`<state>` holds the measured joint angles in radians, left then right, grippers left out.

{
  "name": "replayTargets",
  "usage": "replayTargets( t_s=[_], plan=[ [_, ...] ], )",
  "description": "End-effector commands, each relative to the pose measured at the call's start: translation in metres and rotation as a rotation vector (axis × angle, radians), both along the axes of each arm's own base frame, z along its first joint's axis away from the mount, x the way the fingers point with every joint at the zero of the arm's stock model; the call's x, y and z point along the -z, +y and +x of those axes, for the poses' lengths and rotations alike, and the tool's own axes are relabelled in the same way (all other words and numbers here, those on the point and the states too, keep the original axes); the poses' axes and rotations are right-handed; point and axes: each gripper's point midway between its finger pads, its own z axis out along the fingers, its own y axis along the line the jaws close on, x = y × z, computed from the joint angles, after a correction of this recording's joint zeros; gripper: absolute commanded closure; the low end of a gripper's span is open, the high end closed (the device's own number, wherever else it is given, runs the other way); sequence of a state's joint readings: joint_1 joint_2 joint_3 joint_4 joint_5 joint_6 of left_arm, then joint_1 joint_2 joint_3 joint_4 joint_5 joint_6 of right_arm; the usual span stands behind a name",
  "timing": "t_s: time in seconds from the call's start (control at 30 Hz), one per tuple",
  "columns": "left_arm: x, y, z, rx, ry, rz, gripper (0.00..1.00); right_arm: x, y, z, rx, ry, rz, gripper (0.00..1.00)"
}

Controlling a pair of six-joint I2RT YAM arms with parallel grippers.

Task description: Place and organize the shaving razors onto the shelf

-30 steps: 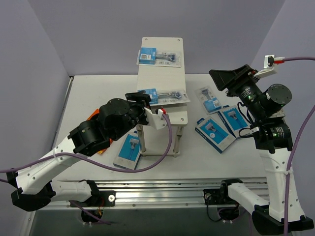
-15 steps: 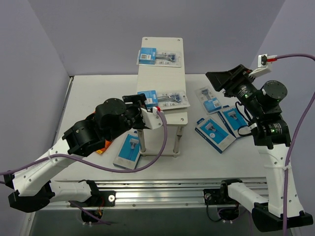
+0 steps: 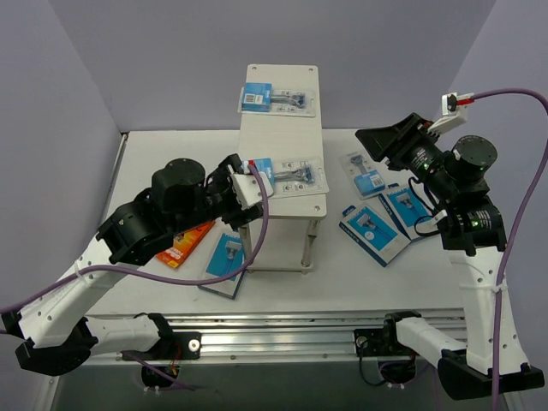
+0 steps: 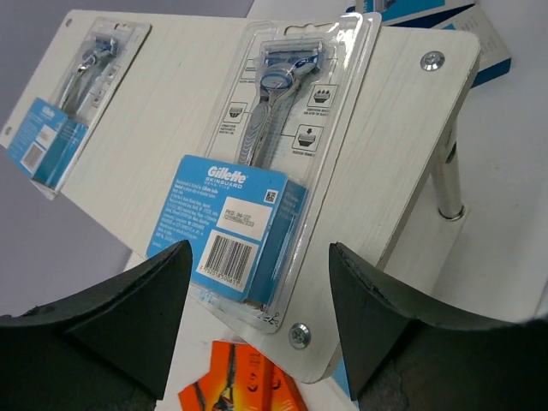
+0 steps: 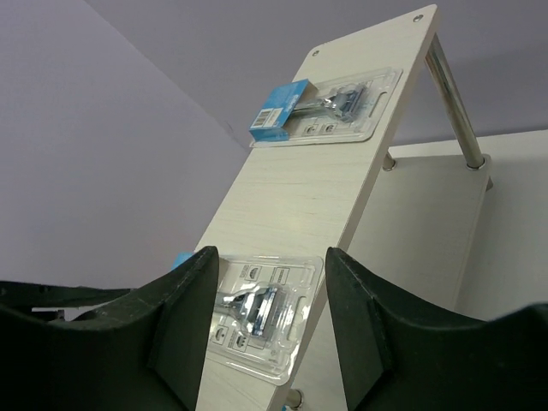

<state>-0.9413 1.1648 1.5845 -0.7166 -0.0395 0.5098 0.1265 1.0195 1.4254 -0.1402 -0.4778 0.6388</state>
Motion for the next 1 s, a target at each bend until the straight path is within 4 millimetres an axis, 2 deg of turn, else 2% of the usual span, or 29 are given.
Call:
replayTargets(
  t_s=[0.0,0.07,0.17,0.27,0.33,0.37,0.5,0.53,0.63,0.87,0.97],
  plan=[
    [-0.028,0.000,-0.008,0.031,0.091,-0.175,0.26,-0.023,0.007,-0.012,-0.052,-0.083,-0.046,0.52],
    [-0.037,0.006,0.001,-0.013,0.141,-0.263,0.26,-0.018,0.009,-0.011,-0.059,-0.072,-0.076,0.60],
    [-0.051,0.007,0.003,-0.033,0.160,-0.351,0.26,-0.014,0.013,-0.010,-0.073,-0.052,-0.105,0.67],
    [-0.063,0.004,0.001,-0.014,0.154,-0.375,0.26,-0.006,0.017,-0.008,-0.077,-0.033,-0.149,0.69],
    [-0.061,-0.001,0.003,0.005,0.156,-0.352,0.26,0.002,0.020,-0.006,-0.076,-0.014,-0.194,0.69],
    [-0.064,-0.003,0.002,0.020,0.154,-0.349,0.26,-0.002,0.021,-0.007,-0.073,-0.023,-0.206,0.69],
    [-0.054,-0.011,0.004,0.052,0.155,-0.293,0.27,0.007,0.035,-0.006,-0.082,-0.014,-0.303,0.69],
    [-0.051,-0.012,0.005,0.049,0.156,-0.283,0.28,0.017,0.045,-0.005,-0.085,0.014,-0.336,0.69],
    [-0.042,-0.013,0.009,0.028,0.156,-0.252,0.30,0.028,0.053,-0.002,-0.081,0.028,-0.399,0.68],
    [-0.025,-0.017,0.021,-0.025,0.195,-0.235,0.39,0.037,0.074,-0.013,-0.099,0.000,-0.524,0.59],
    [-0.016,-0.017,0.028,-0.062,0.207,-0.223,0.43,0.038,0.085,-0.019,-0.125,-0.010,-0.558,0.59]
  ],
)
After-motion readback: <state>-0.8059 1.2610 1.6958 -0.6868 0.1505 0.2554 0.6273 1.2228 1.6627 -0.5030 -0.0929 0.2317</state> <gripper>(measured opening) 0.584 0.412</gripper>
